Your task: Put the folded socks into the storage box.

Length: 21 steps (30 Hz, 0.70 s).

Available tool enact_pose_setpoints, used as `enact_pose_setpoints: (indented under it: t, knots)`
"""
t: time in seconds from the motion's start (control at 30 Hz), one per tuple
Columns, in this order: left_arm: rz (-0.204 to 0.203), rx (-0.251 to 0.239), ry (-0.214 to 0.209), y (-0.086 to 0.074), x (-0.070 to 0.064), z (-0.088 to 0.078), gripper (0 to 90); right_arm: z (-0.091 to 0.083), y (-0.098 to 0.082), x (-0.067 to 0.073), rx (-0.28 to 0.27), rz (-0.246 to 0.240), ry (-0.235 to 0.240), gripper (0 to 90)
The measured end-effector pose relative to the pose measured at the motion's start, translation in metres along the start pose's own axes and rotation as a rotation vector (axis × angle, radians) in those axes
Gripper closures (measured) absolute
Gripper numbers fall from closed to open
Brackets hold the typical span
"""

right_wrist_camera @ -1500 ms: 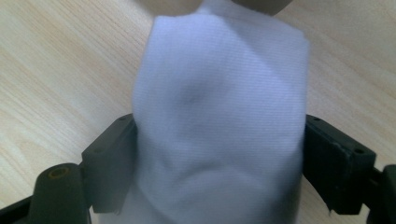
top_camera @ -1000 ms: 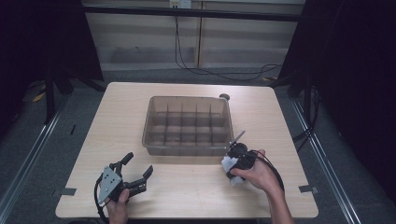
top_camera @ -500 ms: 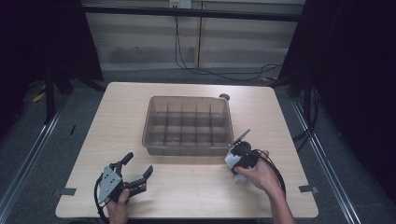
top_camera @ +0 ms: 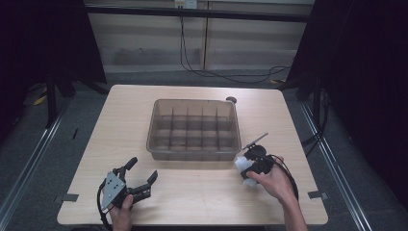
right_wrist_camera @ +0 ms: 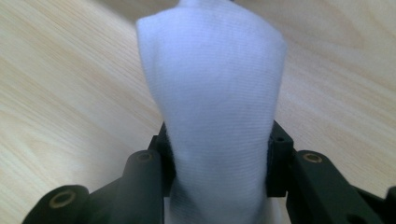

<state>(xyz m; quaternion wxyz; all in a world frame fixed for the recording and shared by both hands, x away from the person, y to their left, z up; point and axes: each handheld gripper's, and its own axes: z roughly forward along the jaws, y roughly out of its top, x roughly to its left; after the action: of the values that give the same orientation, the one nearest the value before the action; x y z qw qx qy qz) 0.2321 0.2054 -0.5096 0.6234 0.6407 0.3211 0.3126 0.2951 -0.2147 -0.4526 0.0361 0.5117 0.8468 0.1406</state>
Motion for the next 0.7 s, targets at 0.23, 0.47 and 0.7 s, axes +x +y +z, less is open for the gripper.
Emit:
enact_pose_setpoints:
  t: [0.23, 0.47, 0.7]
  knots:
    - [-0.009, -0.005, -0.002, 0.0, -0.001, 0.0, 16.1, -0.01, 0.001, 0.0, -0.021, 0.002, 0.023, 59.8]
    - [0.004, 0.004, -0.001, 0.0, 0.0, 0.0, 16.1, -0.021, -0.001, 0.003, -0.038, -0.005, 0.051, 59.6]
    - [0.001, 0.003, -0.001, 0.0, 0.0, 0.0, 16.5, -0.033, 0.001, 0.005, -0.046, -0.024, 0.065, 59.6]
